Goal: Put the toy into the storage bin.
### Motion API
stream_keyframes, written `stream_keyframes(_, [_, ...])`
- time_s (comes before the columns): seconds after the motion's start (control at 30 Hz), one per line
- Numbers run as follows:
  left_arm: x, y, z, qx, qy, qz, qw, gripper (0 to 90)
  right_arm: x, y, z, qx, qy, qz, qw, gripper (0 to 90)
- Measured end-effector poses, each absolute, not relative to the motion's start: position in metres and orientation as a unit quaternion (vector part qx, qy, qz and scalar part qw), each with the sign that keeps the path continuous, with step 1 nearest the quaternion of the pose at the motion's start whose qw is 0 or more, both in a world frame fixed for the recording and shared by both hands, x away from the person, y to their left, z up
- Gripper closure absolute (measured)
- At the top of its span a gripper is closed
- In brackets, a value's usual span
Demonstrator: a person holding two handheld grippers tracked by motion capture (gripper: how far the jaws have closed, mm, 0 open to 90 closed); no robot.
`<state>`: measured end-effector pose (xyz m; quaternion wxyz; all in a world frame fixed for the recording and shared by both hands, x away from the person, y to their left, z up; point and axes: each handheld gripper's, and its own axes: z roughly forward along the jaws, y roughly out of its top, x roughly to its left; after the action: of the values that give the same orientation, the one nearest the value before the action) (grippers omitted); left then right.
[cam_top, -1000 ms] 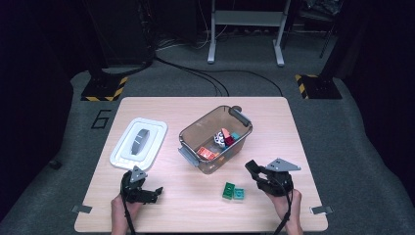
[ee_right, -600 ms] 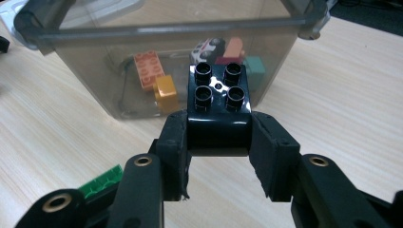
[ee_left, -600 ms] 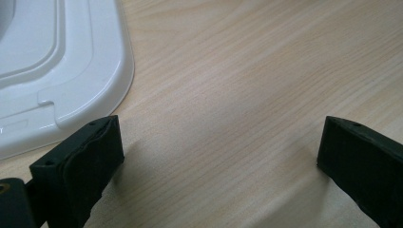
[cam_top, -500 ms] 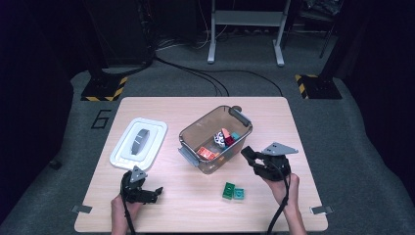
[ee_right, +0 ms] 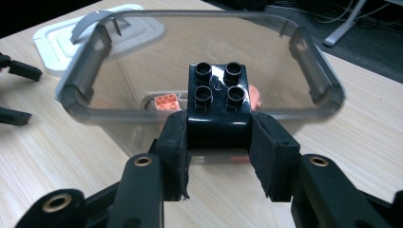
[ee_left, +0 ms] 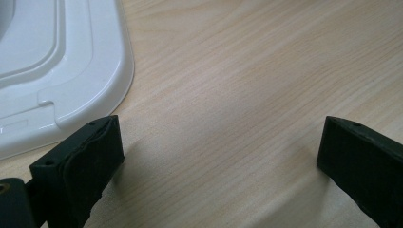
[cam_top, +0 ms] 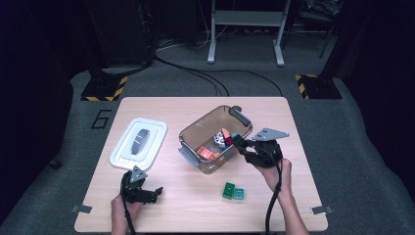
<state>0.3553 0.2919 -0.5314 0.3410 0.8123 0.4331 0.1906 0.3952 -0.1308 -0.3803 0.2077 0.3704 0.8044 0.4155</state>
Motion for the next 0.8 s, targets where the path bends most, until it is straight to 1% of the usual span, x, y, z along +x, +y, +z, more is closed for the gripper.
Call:
stream_keyframes(0.37, [0.355,0.292,-0.531,0.812,0.433,0.190,0.341,1.4,0.414,-0.094,-0.373,0.346,0.821,0.415,0.184,59.1])
stream_keyframes(0.6, [0.355,0.292,-0.531,0.812,0.434,0.190,0.341,1.4,0.424,-0.071,-0.380,0.341,0.833,0.406,0.161,59.1])
stream_keyframes(0.8, [0.355,0.292,-0.532,0.811,0.436,0.189,0.342,1.4,0.426,-0.065,-0.386,0.343,0.840,0.393,0.151,59.0])
